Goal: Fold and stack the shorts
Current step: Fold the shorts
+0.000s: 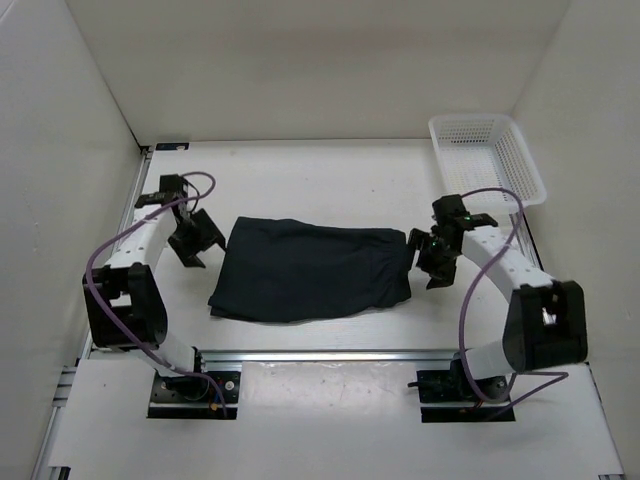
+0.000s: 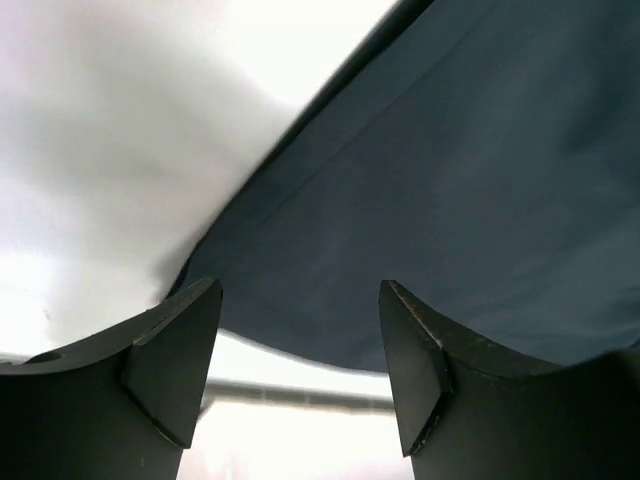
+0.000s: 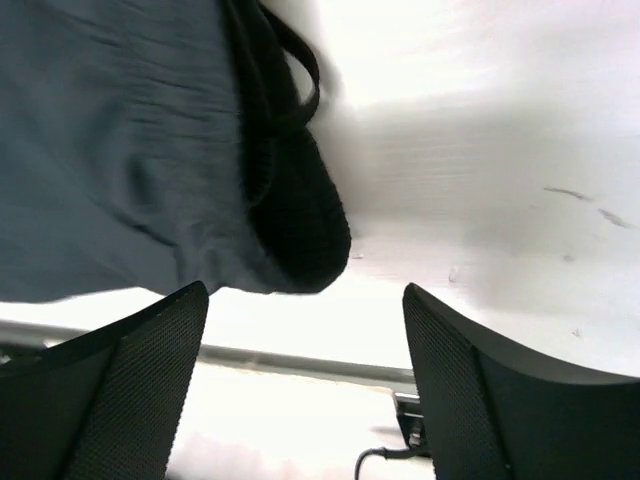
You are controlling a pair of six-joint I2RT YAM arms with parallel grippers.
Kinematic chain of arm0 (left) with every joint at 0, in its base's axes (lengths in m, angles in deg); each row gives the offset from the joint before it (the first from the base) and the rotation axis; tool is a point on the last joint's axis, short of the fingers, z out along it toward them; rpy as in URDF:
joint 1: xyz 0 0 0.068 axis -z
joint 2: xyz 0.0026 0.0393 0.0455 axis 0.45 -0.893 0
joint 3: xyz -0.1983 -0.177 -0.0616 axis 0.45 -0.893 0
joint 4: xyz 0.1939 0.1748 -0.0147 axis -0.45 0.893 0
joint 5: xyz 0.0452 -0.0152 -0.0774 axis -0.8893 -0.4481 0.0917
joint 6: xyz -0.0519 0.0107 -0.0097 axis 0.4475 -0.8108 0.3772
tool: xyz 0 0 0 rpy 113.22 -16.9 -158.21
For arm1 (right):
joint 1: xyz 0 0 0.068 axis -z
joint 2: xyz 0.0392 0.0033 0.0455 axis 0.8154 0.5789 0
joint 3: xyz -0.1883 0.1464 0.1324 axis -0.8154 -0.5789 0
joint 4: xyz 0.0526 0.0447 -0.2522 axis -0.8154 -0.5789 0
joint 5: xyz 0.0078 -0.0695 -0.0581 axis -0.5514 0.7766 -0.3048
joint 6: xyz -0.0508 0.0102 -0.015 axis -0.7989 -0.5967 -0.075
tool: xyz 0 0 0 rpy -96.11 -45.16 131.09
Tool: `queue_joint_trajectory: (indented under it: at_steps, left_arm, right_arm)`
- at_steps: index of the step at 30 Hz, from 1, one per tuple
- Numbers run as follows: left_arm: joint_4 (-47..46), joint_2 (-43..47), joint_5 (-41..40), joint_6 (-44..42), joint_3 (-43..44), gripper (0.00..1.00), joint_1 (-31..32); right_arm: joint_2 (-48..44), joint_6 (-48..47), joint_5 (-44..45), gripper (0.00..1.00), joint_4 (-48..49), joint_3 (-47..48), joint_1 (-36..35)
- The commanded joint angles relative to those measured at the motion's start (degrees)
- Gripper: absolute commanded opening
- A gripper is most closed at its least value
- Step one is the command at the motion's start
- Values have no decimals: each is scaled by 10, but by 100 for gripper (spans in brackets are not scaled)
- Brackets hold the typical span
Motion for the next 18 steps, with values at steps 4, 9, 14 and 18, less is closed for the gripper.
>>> queue_joint_trajectory:
  at_steps: [4, 9, 14, 18]
  left_arm:
    - [-7, -53, -69, -52, 126, 74, 2]
    - [-12, -123, -47, -67, 109, 86, 2]
    - [-50, -154, 7, -44, 39, 89, 8]
    - [-83, -154, 32, -15, -26, 87, 13]
  right_arm:
    - [-67, 21, 51, 81, -2, 55, 6]
    - [-57, 21, 43, 80, -2, 76, 6]
    - [-57, 16, 37, 80, -2, 76, 6]
    - [-67, 16, 37, 80, -2, 76, 6]
